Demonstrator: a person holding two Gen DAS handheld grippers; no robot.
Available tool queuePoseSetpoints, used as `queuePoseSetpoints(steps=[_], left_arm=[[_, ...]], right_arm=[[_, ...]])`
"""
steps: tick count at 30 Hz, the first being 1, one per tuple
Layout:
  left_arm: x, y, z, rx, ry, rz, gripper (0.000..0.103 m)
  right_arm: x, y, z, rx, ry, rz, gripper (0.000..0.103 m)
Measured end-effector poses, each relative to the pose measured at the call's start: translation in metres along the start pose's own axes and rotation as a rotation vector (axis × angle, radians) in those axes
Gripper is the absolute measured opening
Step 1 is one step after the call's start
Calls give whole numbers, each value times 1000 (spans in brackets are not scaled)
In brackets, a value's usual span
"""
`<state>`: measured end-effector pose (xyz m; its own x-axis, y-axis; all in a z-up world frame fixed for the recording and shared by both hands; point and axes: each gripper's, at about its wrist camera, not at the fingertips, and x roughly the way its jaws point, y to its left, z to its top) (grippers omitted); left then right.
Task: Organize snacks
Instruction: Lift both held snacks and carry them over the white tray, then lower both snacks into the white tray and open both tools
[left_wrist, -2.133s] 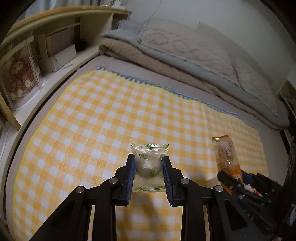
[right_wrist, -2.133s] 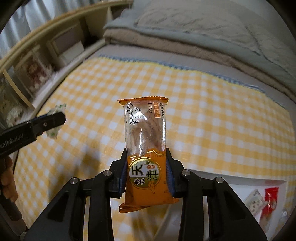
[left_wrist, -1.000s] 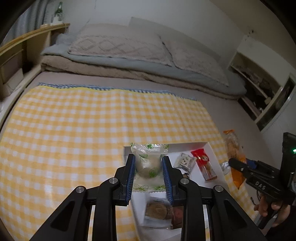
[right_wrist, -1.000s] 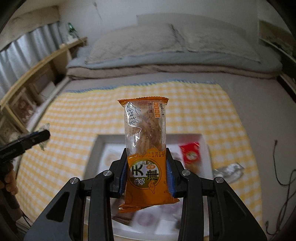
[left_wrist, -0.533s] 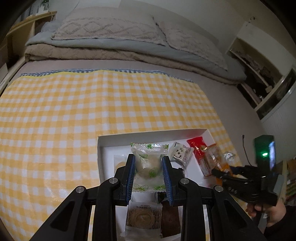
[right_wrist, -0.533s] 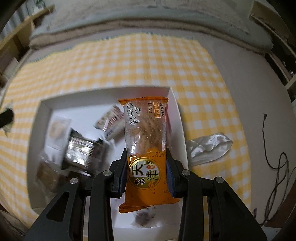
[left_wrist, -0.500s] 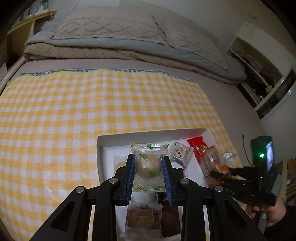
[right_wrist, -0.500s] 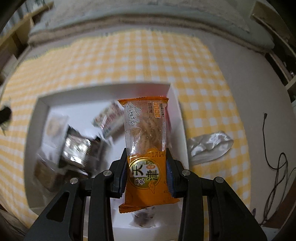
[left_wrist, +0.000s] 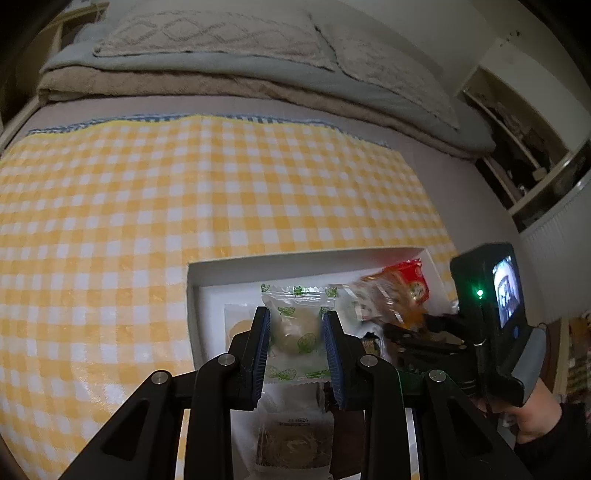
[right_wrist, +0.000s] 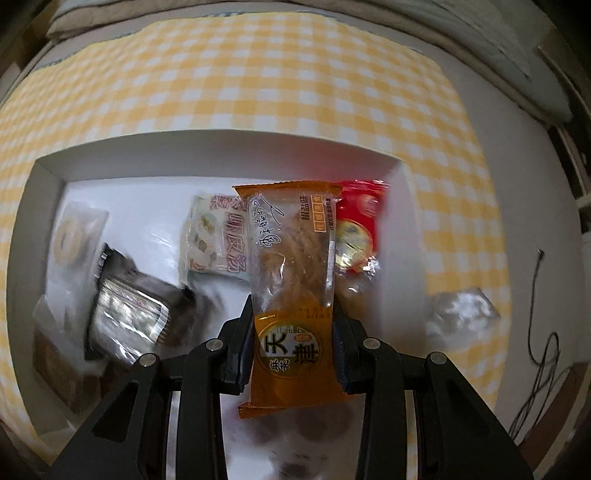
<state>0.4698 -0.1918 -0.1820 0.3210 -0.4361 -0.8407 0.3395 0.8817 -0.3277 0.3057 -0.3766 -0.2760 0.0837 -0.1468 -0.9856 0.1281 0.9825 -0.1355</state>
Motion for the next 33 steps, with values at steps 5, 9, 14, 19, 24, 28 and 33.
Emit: queuePoseSetpoints(steps=[5,9,14,19,24,28,33], left_arm=[[20,11,7,-34,31,-14,28],[43,17,12,-67,55,-29,28],[69,20,15,-93,80,-59,28],[86,21,23,-60,58,-49,28],[106,25,24,-73,42,-55,29],[125,26,17,-51,101,7,29],[131,30,15,-33,133,37,29]], right_arm=[[-5,20,4,-27,-19,71,35],[-5,11,7,32,-32,98,35],[7,-8,9,85,-26,99,35],[12,-21,11,92,-46,131,35],[5,-34,16,124,-70,193,35],[-4,-35,40,125,-77,261,38],[-5,-22,40,156,-40,244,46]])
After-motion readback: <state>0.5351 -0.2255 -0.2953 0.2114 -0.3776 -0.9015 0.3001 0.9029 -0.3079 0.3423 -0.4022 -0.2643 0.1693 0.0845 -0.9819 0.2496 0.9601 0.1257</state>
